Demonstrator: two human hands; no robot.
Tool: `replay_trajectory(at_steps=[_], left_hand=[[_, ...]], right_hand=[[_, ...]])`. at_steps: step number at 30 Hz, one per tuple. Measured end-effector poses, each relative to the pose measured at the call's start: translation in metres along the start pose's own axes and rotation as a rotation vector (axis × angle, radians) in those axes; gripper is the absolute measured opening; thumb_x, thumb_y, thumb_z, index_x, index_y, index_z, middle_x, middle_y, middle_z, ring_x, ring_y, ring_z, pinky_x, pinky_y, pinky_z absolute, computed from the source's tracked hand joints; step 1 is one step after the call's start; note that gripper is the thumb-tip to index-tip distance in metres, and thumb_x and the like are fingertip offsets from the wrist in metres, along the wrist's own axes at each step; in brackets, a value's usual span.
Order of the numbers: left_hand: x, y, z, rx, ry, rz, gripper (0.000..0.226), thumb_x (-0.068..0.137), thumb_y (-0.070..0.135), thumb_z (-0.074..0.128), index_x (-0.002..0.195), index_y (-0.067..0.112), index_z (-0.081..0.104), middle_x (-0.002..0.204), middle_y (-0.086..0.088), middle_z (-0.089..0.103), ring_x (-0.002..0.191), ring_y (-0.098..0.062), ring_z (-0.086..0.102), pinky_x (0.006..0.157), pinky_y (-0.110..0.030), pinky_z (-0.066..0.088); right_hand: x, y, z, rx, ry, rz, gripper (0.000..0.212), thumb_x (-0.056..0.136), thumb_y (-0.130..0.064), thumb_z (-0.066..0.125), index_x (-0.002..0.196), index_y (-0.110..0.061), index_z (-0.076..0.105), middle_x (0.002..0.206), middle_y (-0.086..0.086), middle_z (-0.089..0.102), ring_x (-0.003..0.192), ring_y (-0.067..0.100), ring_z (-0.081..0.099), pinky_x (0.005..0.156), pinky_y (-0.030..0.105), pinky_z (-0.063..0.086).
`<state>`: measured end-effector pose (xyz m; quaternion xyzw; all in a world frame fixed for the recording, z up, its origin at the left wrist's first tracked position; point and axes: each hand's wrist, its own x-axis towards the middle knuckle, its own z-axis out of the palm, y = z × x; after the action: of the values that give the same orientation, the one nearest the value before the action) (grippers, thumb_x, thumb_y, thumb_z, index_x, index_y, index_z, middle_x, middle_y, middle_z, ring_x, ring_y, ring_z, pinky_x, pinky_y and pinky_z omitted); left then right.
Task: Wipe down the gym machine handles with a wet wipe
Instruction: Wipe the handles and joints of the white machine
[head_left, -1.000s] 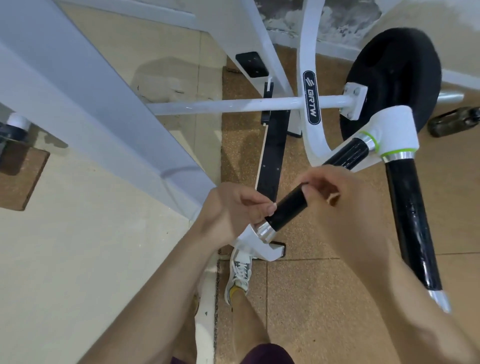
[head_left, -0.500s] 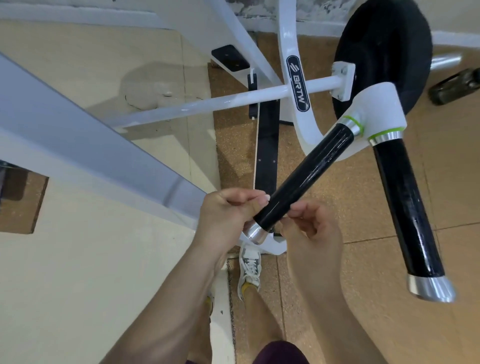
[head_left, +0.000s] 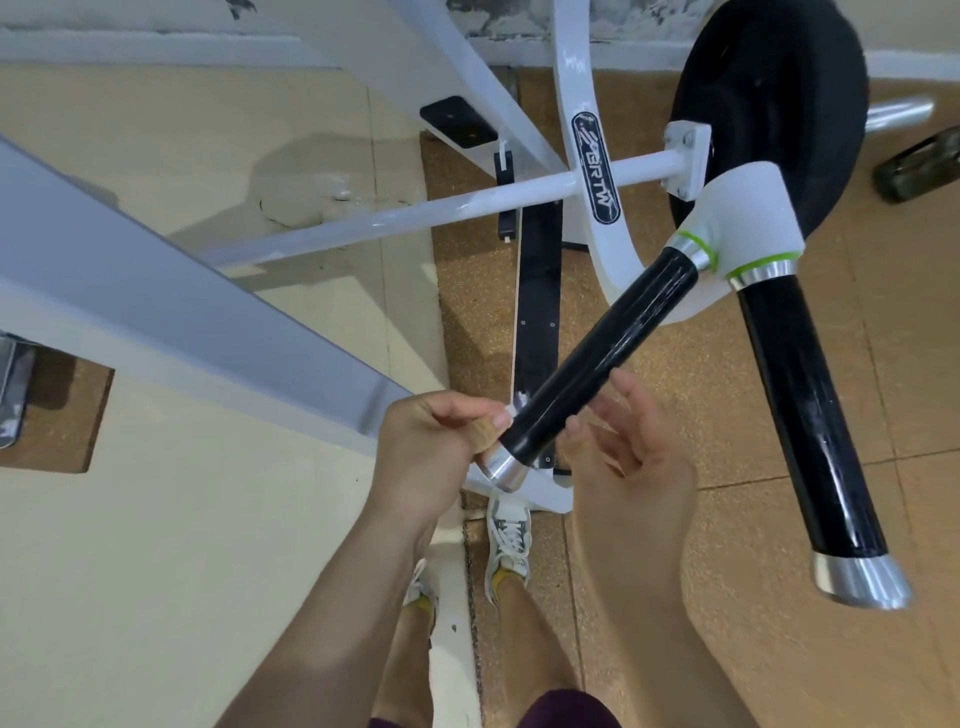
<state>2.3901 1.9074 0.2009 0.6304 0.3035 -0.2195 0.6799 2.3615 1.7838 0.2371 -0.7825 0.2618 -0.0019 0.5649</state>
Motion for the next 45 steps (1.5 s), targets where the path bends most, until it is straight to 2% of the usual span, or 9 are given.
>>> replay_trajectory(at_steps=[8, 12, 15, 19, 25, 29, 32, 38, 45], left_hand=[[0.005, 0.01, 0.007, 0.016, -0.063, 0.011, 0.008, 0.081, 0.01, 0.073, 0.076, 0.016, 0.075, 0.073, 0.0, 0.074, 0.062, -0.011, 0.066, 0.062, -0.026, 0.056], [0.008, 0.016, 0.015, 0.006, -0.051, 0.018, 0.011, 0.081, 0.006, 0.072, 0.074, 0.013, 0.073, 0.073, -0.003, 0.074, 0.065, -0.015, 0.068, 0.066, -0.03, 0.057], [0.016, 0.027, 0.037, -0.057, -0.024, 0.04, 0.013, 0.083, 0.001, 0.069, 0.074, 0.01, 0.071, 0.069, -0.001, 0.073, 0.057, -0.011, 0.066, 0.054, -0.025, 0.053], [0.013, 0.019, 0.021, 0.02, -0.052, 0.051, 0.014, 0.084, 0.002, 0.067, 0.076, 0.012, 0.073, 0.07, 0.001, 0.073, 0.061, -0.008, 0.064, 0.061, -0.023, 0.056], [0.016, 0.035, 0.042, -0.067, -0.052, 0.063, 0.013, 0.084, -0.004, 0.065, 0.076, 0.006, 0.071, 0.068, 0.0, 0.073, 0.056, -0.01, 0.067, 0.052, -0.021, 0.053], [0.019, 0.032, 0.036, -0.019, -0.08, 0.102, 0.007, 0.085, 0.012, 0.068, 0.084, 0.013, 0.075, 0.076, -0.007, 0.075, 0.064, -0.015, 0.068, 0.06, -0.025, 0.057], [0.02, 0.025, 0.029, 0.032, -0.095, 0.104, 0.007, 0.084, 0.014, 0.069, 0.085, 0.015, 0.076, 0.078, -0.005, 0.075, 0.066, -0.013, 0.068, 0.064, -0.025, 0.057], [0.038, 0.036, 0.025, -0.091, -0.327, -0.099, 0.029, 0.072, 0.008, 0.07, 0.101, 0.007, 0.072, 0.085, -0.013, 0.074, 0.072, -0.017, 0.069, 0.067, -0.022, 0.053], [0.038, 0.039, 0.046, -0.132, -0.165, 0.01, 0.012, 0.073, 0.004, 0.073, 0.085, 0.003, 0.075, 0.083, -0.016, 0.074, 0.069, -0.022, 0.068, 0.063, -0.028, 0.057]], right_hand=[[0.004, -0.003, -0.005, 0.083, -0.019, 0.005, 0.039, 0.089, -0.005, 0.064, 0.11, -0.037, 0.063, 0.097, -0.011, 0.072, 0.092, 0.002, 0.068, 0.079, 0.015, 0.053], [0.011, -0.004, -0.007, 0.048, 0.001, -0.037, 0.037, 0.091, -0.004, 0.06, 0.119, -0.028, 0.063, 0.106, -0.013, 0.069, 0.098, -0.003, 0.063, 0.079, 0.008, 0.049], [0.015, -0.001, -0.007, 0.032, 0.007, -0.046, 0.035, 0.092, -0.002, 0.057, 0.118, -0.025, 0.066, 0.103, -0.013, 0.071, 0.101, 0.001, 0.065, 0.084, 0.015, 0.052], [0.02, 0.0, -0.016, 0.001, 0.011, -0.028, 0.04, 0.09, 0.0, 0.056, 0.12, -0.025, 0.064, 0.111, -0.012, 0.067, 0.107, 0.003, 0.06, 0.089, 0.021, 0.051], [0.027, -0.004, -0.017, -0.085, 0.011, -0.117, 0.044, 0.09, 0.0, 0.055, 0.128, -0.023, 0.059, 0.126, -0.014, 0.054, 0.115, -0.008, 0.049, 0.09, 0.013, 0.047], [0.029, -0.004, -0.015, -0.079, -0.011, -0.114, 0.046, 0.091, -0.001, 0.054, 0.13, -0.025, 0.055, 0.13, -0.017, 0.05, 0.119, -0.006, 0.048, 0.092, 0.015, 0.047], [0.031, -0.008, -0.016, -0.005, -0.03, -0.079, 0.054, 0.091, -0.001, 0.054, 0.133, -0.035, 0.049, 0.127, -0.021, 0.052, 0.116, -0.005, 0.053, 0.089, 0.023, 0.053], [0.045, -0.01, -0.018, 0.099, 0.017, 0.0, 0.041, 0.088, -0.008, 0.066, 0.125, -0.025, 0.061, 0.115, -0.015, 0.067, 0.102, 0.0, 0.064, 0.085, 0.027, 0.056], [0.048, -0.009, -0.016, 0.132, 0.078, 0.012, 0.044, 0.078, -0.005, 0.075, 0.106, -0.037, 0.064, 0.101, -0.018, 0.068, 0.089, -0.002, 0.067, 0.077, 0.021, 0.056]])
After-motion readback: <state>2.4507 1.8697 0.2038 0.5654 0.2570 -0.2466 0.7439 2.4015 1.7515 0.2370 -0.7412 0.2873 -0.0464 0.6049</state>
